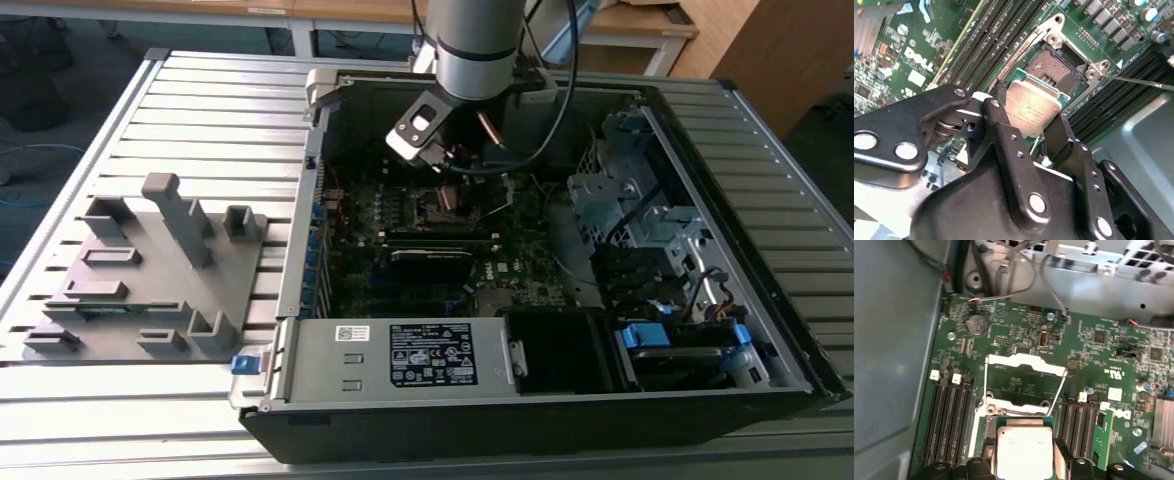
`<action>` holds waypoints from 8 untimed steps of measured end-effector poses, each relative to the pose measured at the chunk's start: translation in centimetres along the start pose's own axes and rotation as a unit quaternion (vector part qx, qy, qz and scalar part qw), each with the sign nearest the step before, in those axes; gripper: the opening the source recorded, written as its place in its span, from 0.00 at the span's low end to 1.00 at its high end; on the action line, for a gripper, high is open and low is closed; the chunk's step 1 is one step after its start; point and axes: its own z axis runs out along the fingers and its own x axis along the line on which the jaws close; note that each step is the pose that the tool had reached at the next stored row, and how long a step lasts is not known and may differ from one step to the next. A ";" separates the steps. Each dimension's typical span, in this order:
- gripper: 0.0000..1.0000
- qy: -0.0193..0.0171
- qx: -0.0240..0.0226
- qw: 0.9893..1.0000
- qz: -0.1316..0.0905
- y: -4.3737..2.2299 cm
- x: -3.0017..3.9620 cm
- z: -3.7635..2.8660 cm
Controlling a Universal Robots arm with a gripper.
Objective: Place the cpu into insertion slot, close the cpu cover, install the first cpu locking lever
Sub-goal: 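Place the cpu into insertion slot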
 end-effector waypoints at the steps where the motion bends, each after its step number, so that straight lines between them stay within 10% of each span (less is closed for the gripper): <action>1: 0.54 0.000 0.000 1.000 0.008 0.00 0.00 0.01; 8: 0.54 -0.003 0.000 0.998 0.055 0.00 0.04 0.08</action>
